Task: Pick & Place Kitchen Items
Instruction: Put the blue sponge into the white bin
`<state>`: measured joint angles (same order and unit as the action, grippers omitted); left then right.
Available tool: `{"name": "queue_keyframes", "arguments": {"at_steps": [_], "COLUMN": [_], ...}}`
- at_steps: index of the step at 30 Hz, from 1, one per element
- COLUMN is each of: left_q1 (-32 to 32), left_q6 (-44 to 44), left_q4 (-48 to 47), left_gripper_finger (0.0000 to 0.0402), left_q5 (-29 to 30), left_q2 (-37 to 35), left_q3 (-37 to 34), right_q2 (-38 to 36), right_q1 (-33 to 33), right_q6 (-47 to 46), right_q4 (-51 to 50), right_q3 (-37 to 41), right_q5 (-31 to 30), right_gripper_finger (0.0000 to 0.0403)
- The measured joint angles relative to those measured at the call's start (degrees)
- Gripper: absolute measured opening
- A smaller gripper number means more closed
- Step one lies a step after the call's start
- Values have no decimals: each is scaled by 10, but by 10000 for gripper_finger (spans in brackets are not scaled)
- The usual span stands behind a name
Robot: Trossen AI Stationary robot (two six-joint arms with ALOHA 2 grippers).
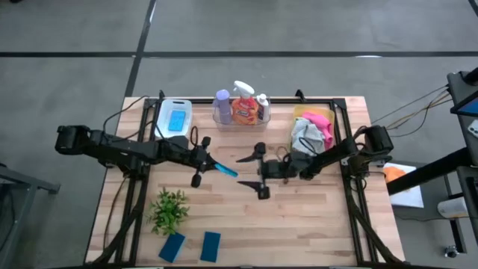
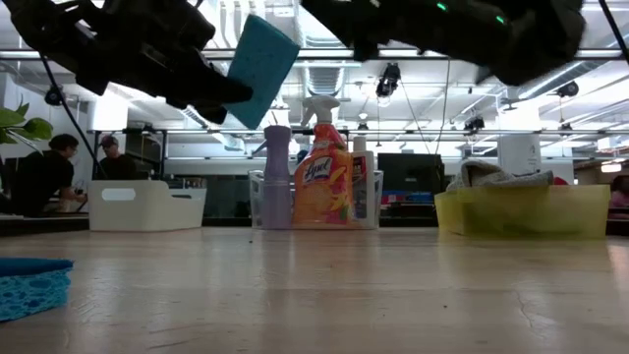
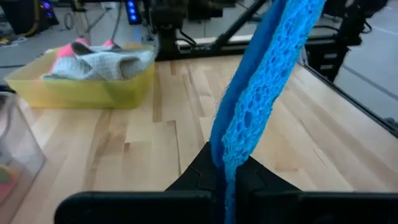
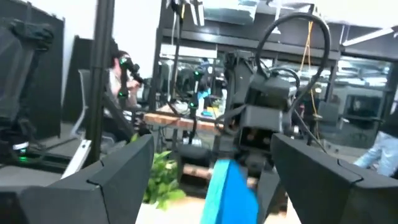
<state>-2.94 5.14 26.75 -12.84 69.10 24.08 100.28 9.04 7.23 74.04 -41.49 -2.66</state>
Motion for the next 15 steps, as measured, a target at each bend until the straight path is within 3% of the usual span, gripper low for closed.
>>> {"name": "queue_keyframes", "arguments": {"at_steps": [6, 15], "left_q1": [0, 0], "left_q6": [-10, -42], "left_q4": [26, 49], "left_gripper_finger": [8, 7], "left_q5": [73, 189], "left_q2": [0, -42], "left_q3": [-1, -18], "right_q2": [-1, -1], "right_q1": [0, 17], "right_q6": [-30, -40], "right_q4": [76, 85], "right_q3": [85, 116], "right_q5": [-9, -7], "right_gripper_finger": [325, 325]}}
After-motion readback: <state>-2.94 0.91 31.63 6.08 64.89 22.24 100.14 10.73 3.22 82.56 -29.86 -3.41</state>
